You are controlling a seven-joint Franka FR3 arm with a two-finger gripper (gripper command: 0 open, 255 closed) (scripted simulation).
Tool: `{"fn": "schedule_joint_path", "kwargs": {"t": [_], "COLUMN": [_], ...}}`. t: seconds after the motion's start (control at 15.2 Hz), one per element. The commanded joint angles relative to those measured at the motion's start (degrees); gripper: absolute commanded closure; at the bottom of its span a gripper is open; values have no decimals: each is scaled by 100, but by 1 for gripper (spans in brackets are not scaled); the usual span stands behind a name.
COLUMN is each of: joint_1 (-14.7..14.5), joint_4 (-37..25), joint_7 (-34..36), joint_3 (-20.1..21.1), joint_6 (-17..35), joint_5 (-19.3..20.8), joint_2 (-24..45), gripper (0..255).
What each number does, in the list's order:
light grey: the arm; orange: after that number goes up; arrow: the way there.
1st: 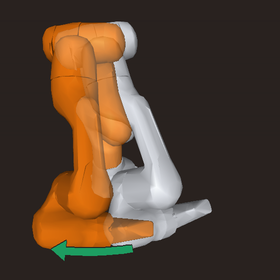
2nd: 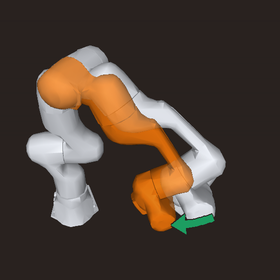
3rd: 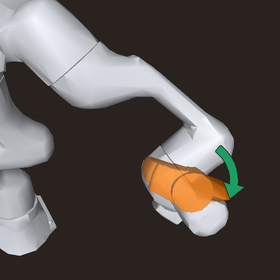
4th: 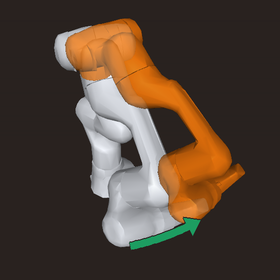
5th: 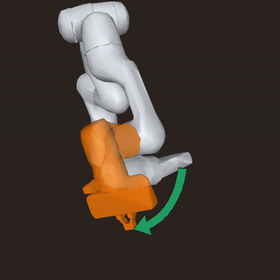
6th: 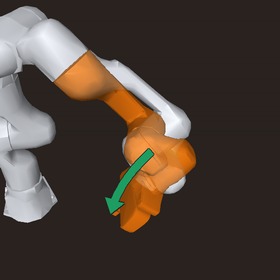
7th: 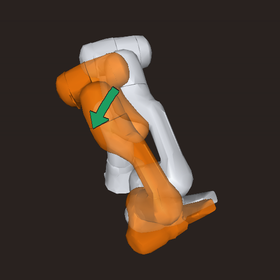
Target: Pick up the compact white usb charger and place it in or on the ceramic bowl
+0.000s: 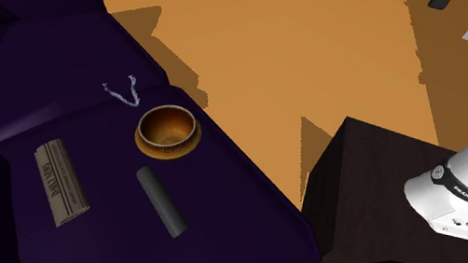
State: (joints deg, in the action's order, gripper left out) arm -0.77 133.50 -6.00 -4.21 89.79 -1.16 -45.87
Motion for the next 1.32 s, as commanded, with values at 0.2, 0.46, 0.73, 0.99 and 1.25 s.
{"fn": "schedule_joint_path", "kwargs": {"t": [0.2, 0.46, 0.73, 0.99, 1.25], "joint_1": [-134, -317, -489, -634, -747], "joint_4": [227, 438, 541, 533, 413], "joint_7": [215, 497, 777, 1065, 1380], "joint_3": [285, 665, 1045, 1426, 1802], "joint_6": [420, 993, 1573, 2143, 2686], "joint_5": [-153, -337, -483, -572, -571], "joint_2": [188, 540, 1005, 1574, 2233], "gripper": [0, 0, 0, 0, 0]}}
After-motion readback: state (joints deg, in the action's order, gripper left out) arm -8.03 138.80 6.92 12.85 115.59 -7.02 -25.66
